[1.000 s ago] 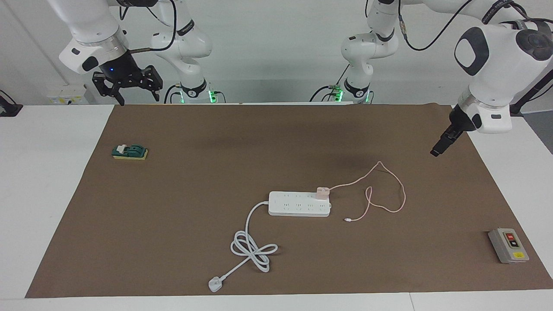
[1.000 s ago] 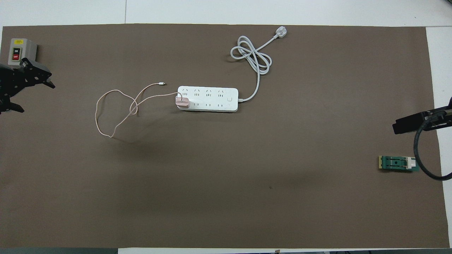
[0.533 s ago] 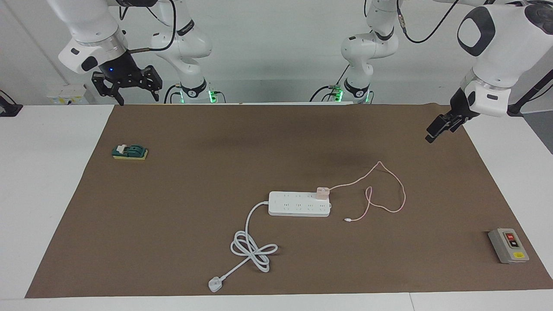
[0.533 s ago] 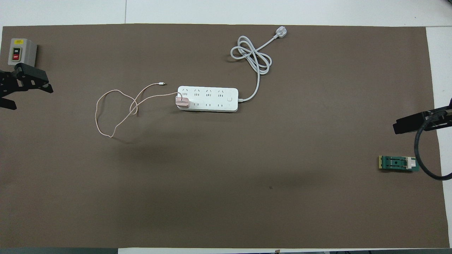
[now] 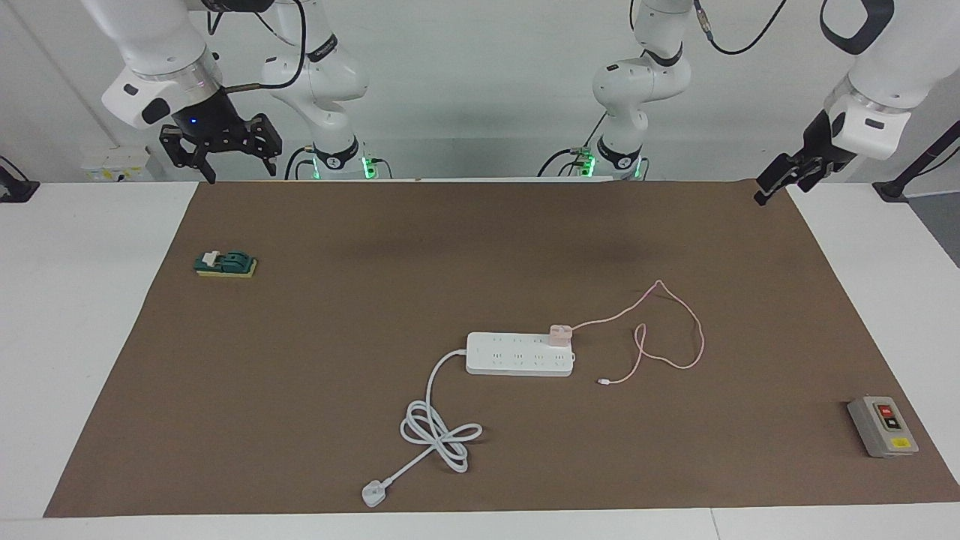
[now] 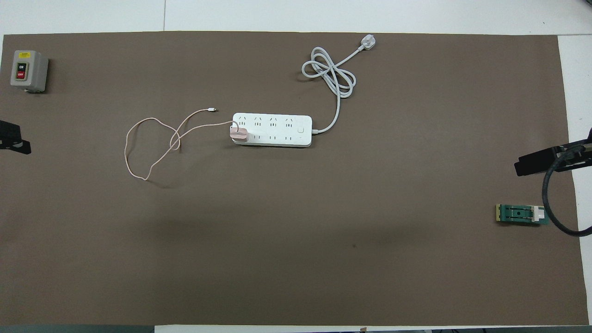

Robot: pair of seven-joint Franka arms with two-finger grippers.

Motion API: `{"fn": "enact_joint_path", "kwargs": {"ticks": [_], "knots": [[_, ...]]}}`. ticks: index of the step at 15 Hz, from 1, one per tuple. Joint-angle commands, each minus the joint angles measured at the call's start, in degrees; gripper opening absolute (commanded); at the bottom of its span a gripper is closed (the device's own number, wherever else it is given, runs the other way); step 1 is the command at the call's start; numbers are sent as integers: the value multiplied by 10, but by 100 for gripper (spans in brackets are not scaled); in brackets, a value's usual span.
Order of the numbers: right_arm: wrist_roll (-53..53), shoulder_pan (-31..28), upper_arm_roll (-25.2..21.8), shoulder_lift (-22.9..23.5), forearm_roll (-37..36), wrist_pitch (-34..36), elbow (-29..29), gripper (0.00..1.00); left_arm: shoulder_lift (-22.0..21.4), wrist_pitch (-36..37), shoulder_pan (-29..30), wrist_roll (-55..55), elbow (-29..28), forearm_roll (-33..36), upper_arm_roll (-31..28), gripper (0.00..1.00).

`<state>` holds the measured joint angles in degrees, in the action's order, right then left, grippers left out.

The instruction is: Plug charger into power strip

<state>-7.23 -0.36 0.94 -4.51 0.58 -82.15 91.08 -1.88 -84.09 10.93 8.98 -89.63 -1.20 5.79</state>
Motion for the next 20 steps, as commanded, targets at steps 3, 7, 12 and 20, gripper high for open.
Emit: {"fn": "enact_joint_path", "kwargs": {"ticks": [3,7,12,20], "knots": [[-9,-8,4,-13,-5,-6,15,100,-23,-4,16,-19,-21,-5,3,100],[-8,-7,4,-13,-5,-8,14,100,-22,-27,16,-20,-21,-3,3,100],[-7,-7,4,-13,-5,-8,15,100,-22,1,-85,-20,-14,8,-67,100],[-7,-9,4,-13,-5,-7,15,100,-23,-1,-105,-56,-20,7,-64,100]]}}
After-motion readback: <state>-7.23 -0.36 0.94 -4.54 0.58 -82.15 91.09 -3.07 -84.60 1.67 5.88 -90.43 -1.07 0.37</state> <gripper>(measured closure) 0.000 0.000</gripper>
